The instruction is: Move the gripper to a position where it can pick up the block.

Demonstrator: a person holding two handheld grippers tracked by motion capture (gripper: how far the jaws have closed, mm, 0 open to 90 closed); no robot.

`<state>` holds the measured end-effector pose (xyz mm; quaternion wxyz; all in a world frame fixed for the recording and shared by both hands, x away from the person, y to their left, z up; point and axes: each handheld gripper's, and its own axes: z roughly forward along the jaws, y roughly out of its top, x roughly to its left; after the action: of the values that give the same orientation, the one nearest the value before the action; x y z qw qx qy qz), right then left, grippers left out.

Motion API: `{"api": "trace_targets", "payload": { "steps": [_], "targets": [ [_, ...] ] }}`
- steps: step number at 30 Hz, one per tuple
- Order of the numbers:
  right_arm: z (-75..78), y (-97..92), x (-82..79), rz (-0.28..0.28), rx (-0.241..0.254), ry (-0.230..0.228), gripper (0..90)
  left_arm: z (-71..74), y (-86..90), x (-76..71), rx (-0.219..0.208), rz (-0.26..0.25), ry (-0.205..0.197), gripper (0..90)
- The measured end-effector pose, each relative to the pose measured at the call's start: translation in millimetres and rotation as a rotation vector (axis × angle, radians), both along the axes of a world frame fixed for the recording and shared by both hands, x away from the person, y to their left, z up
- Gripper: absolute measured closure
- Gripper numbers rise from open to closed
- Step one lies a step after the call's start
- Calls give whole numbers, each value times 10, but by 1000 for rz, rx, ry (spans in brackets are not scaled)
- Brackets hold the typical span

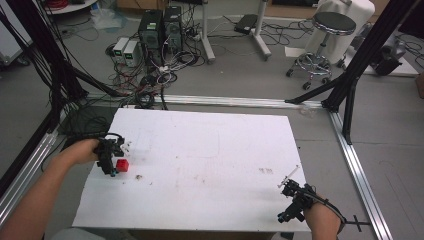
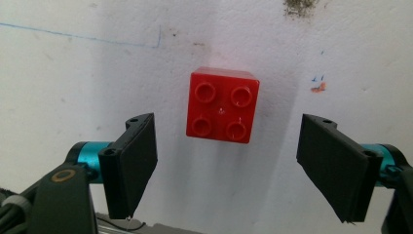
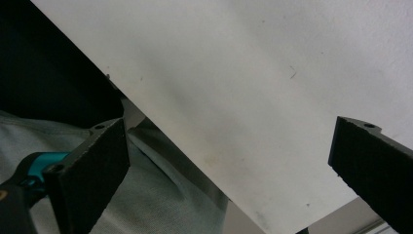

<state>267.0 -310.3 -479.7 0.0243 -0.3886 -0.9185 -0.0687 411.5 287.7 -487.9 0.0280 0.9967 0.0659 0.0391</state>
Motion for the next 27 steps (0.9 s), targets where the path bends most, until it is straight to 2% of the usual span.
{"api": "trace_targets", "payload": {
  "steps": [3, 10, 15, 21, 27],
  "targets": [
    [2, -13, -13, -6, 2, -1, 9, -35, -40, 37, 23, -16, 15, 231],
    [0, -8, -15, -6, -3, 2, 9, -77, -96, 82, 34, -52, 31, 231],
    [2, -7, -15, -6, -2, -1, 9, -114, -113, 90, 35, -124, 54, 232],
    [3, 0, -14, -3, -4, -2, 9, -173, -106, 94, 34, -124, 59, 231],
    [-2, 11, -13, -3, -5, 4, 9, -172, -107, 97, 28, -127, 63, 231]
  ]
}}
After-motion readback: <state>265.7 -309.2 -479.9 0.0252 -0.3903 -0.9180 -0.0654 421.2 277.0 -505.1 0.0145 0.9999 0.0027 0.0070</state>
